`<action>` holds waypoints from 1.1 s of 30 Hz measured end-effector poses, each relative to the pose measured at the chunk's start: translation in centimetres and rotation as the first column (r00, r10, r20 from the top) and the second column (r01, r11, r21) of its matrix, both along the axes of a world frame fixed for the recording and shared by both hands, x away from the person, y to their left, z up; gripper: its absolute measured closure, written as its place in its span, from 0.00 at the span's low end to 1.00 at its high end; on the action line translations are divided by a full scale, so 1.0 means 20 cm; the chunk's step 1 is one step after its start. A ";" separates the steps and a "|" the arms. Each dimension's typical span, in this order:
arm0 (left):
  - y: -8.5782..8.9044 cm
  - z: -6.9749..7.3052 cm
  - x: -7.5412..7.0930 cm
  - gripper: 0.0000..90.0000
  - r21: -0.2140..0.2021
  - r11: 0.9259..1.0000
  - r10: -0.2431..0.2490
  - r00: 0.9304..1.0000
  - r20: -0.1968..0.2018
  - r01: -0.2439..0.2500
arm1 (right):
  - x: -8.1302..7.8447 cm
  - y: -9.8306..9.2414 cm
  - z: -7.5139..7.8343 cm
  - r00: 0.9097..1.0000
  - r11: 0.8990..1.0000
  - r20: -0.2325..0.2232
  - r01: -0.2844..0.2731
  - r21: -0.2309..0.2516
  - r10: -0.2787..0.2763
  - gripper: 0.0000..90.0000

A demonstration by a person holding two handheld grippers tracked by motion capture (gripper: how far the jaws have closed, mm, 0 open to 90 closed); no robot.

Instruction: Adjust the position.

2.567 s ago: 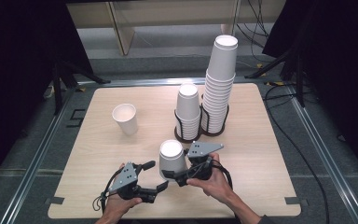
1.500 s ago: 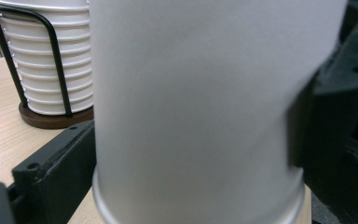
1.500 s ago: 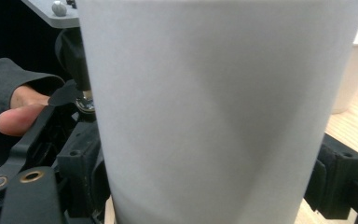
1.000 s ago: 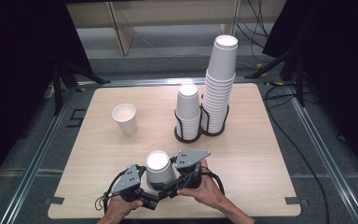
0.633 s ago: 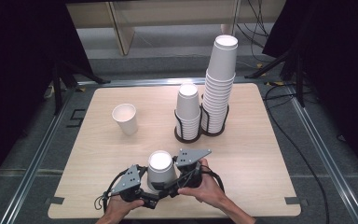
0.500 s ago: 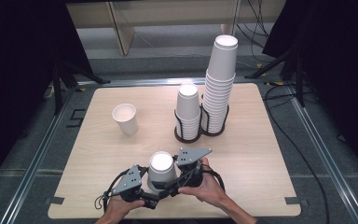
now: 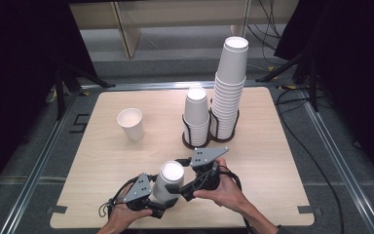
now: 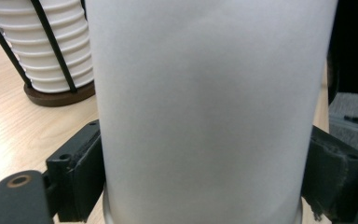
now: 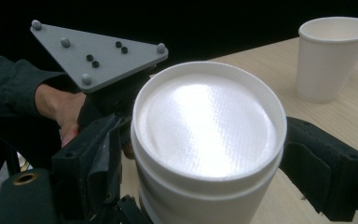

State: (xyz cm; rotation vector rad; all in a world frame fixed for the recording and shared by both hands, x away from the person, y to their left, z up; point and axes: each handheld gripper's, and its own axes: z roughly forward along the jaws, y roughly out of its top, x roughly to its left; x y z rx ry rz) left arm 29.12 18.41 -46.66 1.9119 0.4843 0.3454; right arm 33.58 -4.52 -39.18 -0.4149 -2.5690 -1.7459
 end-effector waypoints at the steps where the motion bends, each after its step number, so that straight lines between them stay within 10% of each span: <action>1: 0.00 0.00 0.00 0.15 0.011 1.000 -0.001 1.000 -0.001 0.001 | 0.00 0.00 0.00 1.000 1.000 -0.002 -0.005 -0.008 0.005 0.17; 10: -0.02 0.01 -0.02 0.15 0.127 0.992 -0.027 0.999 0.041 0.022 | 0.00 0.01 -0.01 0.999 0.996 -0.037 -0.037 -0.080 0.034 0.23; 21: -0.04 0.00 -0.03 0.15 0.174 0.984 -0.052 0.998 0.046 0.044 | 0.00 0.02 -0.03 0.996 0.989 -0.067 -0.064 -0.130 0.056 0.25; 33: -0.02 0.00 -0.02 0.05 -0.005 0.999 -0.043 0.998 0.050 0.043 | 0.02 -0.02 0.00 0.993 0.998 -0.113 -0.029 -0.054 0.023 0.27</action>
